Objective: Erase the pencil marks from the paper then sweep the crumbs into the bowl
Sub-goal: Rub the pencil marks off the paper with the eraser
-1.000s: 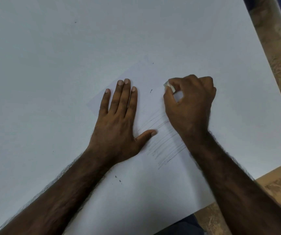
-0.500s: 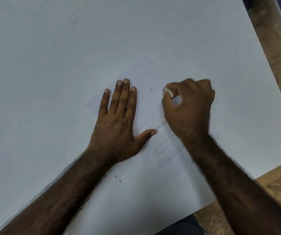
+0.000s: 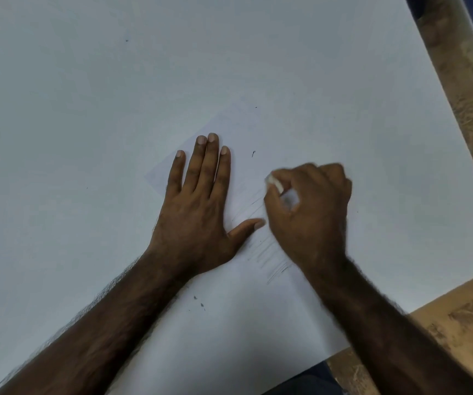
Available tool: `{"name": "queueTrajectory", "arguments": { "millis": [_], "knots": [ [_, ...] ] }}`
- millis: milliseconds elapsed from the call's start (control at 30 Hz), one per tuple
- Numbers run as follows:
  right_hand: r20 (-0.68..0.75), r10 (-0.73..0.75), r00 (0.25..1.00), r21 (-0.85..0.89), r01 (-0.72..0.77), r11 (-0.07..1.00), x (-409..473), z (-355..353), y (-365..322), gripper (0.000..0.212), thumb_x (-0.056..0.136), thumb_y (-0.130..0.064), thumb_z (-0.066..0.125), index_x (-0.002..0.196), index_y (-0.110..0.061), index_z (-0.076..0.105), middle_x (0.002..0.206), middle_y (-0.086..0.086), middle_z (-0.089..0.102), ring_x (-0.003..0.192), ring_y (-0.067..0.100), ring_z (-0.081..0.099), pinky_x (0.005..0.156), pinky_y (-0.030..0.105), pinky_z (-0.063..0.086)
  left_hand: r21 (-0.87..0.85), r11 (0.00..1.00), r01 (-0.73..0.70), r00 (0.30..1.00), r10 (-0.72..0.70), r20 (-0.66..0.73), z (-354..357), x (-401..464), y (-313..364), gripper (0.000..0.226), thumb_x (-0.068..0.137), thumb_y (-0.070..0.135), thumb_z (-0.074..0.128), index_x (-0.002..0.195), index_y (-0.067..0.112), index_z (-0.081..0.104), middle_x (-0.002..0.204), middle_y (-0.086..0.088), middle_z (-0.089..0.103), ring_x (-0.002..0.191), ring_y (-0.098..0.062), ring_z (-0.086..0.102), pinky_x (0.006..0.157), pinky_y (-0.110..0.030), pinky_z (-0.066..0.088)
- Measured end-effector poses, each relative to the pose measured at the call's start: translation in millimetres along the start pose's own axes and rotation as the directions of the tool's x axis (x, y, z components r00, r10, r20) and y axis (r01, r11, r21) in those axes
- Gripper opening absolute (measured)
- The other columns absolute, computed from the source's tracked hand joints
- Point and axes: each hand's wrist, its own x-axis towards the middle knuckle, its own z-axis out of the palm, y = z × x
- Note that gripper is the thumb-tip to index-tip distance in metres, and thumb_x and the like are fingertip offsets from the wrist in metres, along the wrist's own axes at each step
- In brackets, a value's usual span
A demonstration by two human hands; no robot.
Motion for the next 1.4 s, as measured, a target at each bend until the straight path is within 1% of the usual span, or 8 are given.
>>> {"name": "queueTrajectory", "arguments": {
  "millis": [100,300,500,733,967,1167,1267,1400],
  "knots": [
    [0.011,-0.051,0.999,-0.009,0.051,0.999,-4.7,-2.0,2.0,0.010,0.092,-0.024,0.073,0.100,-0.022,0.079,0.094,-0.004,0.075,0.096,0.029,0.060,0.080,0.042,0.040,0.002,1.000,0.000,1.000,0.000,-0.005,1.1,0.1,0.1,0.113,0.100,0.084,0.029,0.171,-0.002,0.009,0.180,-0.022,0.000,0.169,-0.036,-0.003,0.133,-0.062,0.011],
    [-0.063,0.095,0.993,-0.028,-0.097,0.995,38.6,-0.8,15.7,0.012,0.095,-0.027,0.070,0.100,-0.020,0.079,0.097,-0.002,0.076,0.102,0.031,0.059,0.086,0.036,0.035,-0.005,1.000,0.004,1.000,-0.004,0.001,1.2,0.4,-0.2,0.115,0.099,0.085,0.034,0.171,-0.001,0.009,0.181,-0.022,0.001,0.169,-0.035,-0.003,0.134,-0.061,0.008],
    [0.060,-0.104,0.993,0.010,0.103,0.995,-5.2,5.9,-13.6,0.015,0.095,-0.027,0.069,0.105,-0.020,0.078,0.098,-0.001,0.075,0.096,0.029,0.061,0.079,0.045,0.046,0.010,1.000,-0.006,1.000,0.005,0.005,-0.5,-0.1,-0.6,0.109,0.102,0.080,0.026,0.171,-0.003,0.009,0.180,-0.023,0.000,0.169,-0.036,-0.003,0.134,-0.062,0.010],
    [-0.041,0.031,0.999,-0.056,-0.033,0.998,52.4,12.1,2.6,0.014,0.097,-0.031,0.066,0.103,-0.024,0.077,0.101,-0.006,0.074,0.103,0.027,0.058,0.084,0.042,0.040,0.005,1.000,0.007,1.000,-0.008,0.028,0.1,0.7,0.2,0.116,0.099,0.087,0.030,0.171,0.000,0.006,0.181,-0.021,-0.002,0.169,-0.034,-0.006,0.135,-0.060,0.007],
    [0.069,-0.095,0.993,0.030,0.093,0.995,1.3,5.0,-12.3,0.015,0.096,-0.025,0.071,0.107,-0.017,0.078,0.100,-0.001,0.076,0.097,0.029,0.062,0.079,0.048,0.048,0.020,1.000,-0.007,1.000,0.006,0.024,-1.1,0.6,-0.2,0.110,0.101,0.082,0.023,0.171,-0.002,0.007,0.180,-0.023,-0.002,0.169,-0.036,-0.004,0.134,-0.061,0.009],
    [-0.005,-0.008,1.000,-0.034,0.008,0.999,65.5,15.2,-7.0,0.015,0.099,-0.027,0.067,0.107,-0.022,0.078,0.105,-0.003,0.075,0.107,0.027,0.059,0.088,0.049,0.047,0.006,1.000,0.015,0.999,-0.015,0.047,-0.7,1.1,0.8,0.117,0.098,0.089,0.026,0.172,0.002,0.003,0.181,-0.019,-0.005,0.169,-0.034,-0.007,0.135,-0.060,0.006],
    [-0.011,0.006,1.000,-0.008,-0.006,1.000,58.3,14.7,-9.0,0.013,0.099,-0.026,0.067,0.106,-0.022,0.077,0.103,-0.003,0.075,0.105,0.028,0.059,0.087,0.049,0.047,0.009,1.000,0.014,0.999,-0.014,0.051,-1.0,1.1,0.1,0.116,0.098,0.089,0.025,0.172,0.001,0.003,0.181,-0.019,-0.005,0.169,-0.034,-0.008,0.135,-0.060,0.007],
    [0.065,-0.116,0.991,0.011,0.115,0.993,12.5,11.4,-21.5,0.016,0.097,-0.026,0.069,0.108,-0.019,0.077,0.101,-0.001,0.075,0.099,0.029,0.061,0.080,0.048,0.048,-0.002,1.000,-0.007,1.000,0.007,0.006,0.0,-0.5,-0.8,0.109,0.102,0.080,0.026,0.171,-0.002,0.010,0.180,-0.023,0.001,0.169,-0.036,-0.002,0.133,-0.063,0.011]
  ]
}}
